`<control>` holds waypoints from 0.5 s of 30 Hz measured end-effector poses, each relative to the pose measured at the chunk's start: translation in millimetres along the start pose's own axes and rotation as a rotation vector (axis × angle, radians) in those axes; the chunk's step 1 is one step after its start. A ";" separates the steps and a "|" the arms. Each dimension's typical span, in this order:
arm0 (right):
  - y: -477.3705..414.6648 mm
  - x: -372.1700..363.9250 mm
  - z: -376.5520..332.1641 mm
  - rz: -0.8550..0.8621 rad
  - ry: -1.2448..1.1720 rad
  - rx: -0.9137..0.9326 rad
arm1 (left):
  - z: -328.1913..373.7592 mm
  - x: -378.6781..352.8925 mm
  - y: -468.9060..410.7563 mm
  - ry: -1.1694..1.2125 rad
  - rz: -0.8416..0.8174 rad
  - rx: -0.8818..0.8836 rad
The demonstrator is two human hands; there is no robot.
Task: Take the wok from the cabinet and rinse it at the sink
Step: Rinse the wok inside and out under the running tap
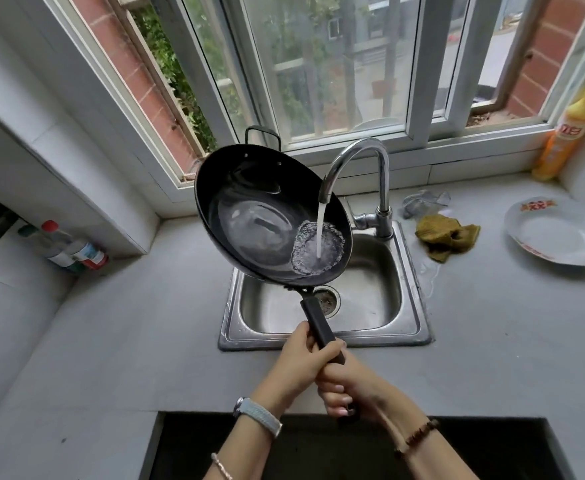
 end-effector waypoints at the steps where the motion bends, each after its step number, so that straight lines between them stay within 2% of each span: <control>1: -4.3 7.7 1.3 0.025 0.023 0.005 | -1.2 -2.9 -5.5 0.016 -0.022 0.003; 5: -15.6 34.8 3.5 0.109 0.173 0.036 | -6.4 -14.3 -24.0 0.067 -0.135 0.012; 15: -21.8 66.6 -21.5 0.170 0.433 0.139 | -1.5 -38.8 -55.4 0.163 -0.289 -0.046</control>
Point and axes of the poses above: each hand's wrist, its own y-axis away from the middle knuckle, its own x-axis out of the back of the hand, z = x × y, the point moved 7 cm from there along -y, towards the middle knuckle, and after that the axes turned 7 degrees about x, right-handed, at the moved point
